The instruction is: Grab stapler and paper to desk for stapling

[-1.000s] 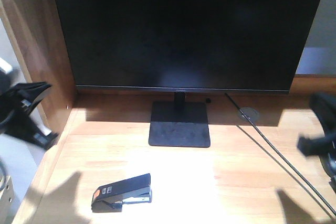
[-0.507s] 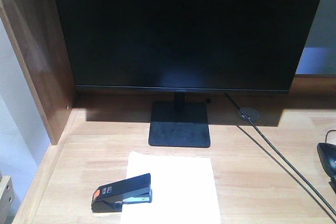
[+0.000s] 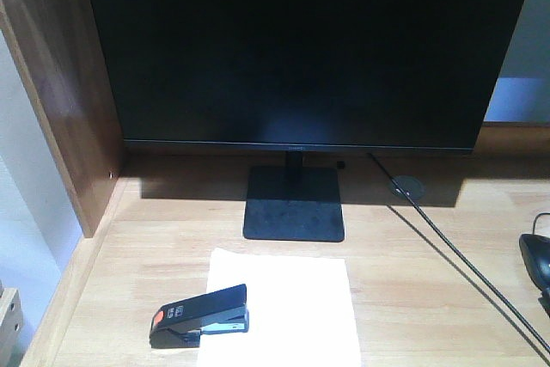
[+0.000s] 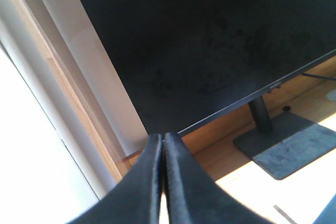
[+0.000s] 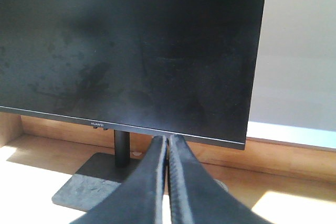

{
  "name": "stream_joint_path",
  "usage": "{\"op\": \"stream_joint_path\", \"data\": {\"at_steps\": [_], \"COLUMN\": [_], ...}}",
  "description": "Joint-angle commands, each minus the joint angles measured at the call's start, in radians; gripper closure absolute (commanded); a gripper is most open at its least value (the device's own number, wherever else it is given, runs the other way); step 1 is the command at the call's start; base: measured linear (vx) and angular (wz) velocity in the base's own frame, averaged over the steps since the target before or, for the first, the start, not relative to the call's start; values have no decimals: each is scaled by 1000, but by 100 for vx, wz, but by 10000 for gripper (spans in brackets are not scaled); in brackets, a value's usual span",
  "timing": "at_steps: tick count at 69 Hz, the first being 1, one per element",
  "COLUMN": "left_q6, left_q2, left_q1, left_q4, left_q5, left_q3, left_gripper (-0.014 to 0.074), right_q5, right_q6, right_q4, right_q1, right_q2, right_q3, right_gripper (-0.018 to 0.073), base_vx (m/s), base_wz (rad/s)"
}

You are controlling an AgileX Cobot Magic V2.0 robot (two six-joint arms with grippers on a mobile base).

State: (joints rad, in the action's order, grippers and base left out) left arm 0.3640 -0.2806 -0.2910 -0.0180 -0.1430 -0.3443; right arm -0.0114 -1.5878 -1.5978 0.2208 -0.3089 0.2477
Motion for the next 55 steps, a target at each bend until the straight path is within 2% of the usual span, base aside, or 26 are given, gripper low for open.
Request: {"op": "stream_joint_path", "data": {"at_steps": [1,39,41,51,55], "left_q6": [-11,-27,-55,-333,-406], "left_q2": [-7,-7,-7,-7,-7], "left_q1": [0,0,0,0,0], "left_q4": [3,3,3,0,-36], "left_q5": [68,64,64,66,69], "left_q3": [-27,-27,-27,-27,-27], "left_gripper": [603,603,603,603,603], "right_q5": [-4,-4,-4,-4,-4], "right_q6": [10,10,10,10,10], "right_q4": [-13,-13,-13,-13,-13], "right_q1": [0,0,0,0,0], "right_q2": [-5,-5,-5,-5,-5], "right_q3": [26,26,26,26,26], "right_gripper": [566,564,564,564,564], "base_vx": [0,0,0,0,0], "base_wz": [0,0,0,0,0]}}
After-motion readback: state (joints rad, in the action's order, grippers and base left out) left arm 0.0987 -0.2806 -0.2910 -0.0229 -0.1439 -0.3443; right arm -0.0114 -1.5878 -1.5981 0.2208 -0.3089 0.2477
